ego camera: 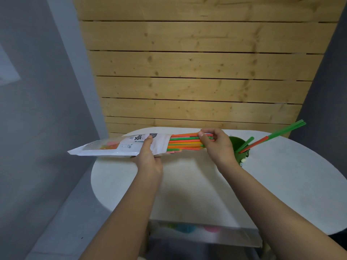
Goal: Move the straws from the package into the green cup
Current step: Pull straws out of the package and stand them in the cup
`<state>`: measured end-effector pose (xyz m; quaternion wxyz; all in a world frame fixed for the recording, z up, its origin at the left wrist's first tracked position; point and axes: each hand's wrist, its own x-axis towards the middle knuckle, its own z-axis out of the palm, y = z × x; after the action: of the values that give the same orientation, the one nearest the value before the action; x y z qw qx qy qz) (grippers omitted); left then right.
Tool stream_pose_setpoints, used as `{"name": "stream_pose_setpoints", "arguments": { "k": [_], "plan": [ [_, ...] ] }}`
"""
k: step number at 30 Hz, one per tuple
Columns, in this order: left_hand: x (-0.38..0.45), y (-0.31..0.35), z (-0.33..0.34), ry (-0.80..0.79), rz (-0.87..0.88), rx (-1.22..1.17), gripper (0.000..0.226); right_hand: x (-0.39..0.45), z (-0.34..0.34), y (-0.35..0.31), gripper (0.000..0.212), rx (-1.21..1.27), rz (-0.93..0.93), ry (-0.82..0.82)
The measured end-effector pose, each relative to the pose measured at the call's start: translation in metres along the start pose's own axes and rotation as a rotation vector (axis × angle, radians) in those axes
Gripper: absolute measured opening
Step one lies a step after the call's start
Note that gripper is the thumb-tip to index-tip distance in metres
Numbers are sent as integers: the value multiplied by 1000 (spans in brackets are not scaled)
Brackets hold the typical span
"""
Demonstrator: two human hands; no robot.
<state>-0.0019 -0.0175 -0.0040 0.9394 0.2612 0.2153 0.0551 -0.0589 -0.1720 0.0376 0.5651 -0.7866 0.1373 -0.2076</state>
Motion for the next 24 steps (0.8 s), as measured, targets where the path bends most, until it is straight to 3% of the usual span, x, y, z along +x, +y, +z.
{"name": "stream_pose_setpoints", "arguments": {
  "k": [4, 9, 15, 20, 24],
  "plan": [
    [2, 4, 1, -6, -32, -11, 51, 0, 3, 0, 29, 373, 136, 49],
    [3, -3, 1, -23, -42, 0, 50, -6, 22, -4, 42, 847, 409, -185],
    [-1, 0, 1, -59, -63, -27, 48, -2, 16, -12, 28, 507, 232, -144],
    [0, 7, -1, -53, -70, -45, 46, 5, 3, -20, 29, 331, 173, -334],
    [-1, 10, 0, -84, -83, -85, 49, 8, -2, -29, 31, 340, 68, -275]
  ]
}}
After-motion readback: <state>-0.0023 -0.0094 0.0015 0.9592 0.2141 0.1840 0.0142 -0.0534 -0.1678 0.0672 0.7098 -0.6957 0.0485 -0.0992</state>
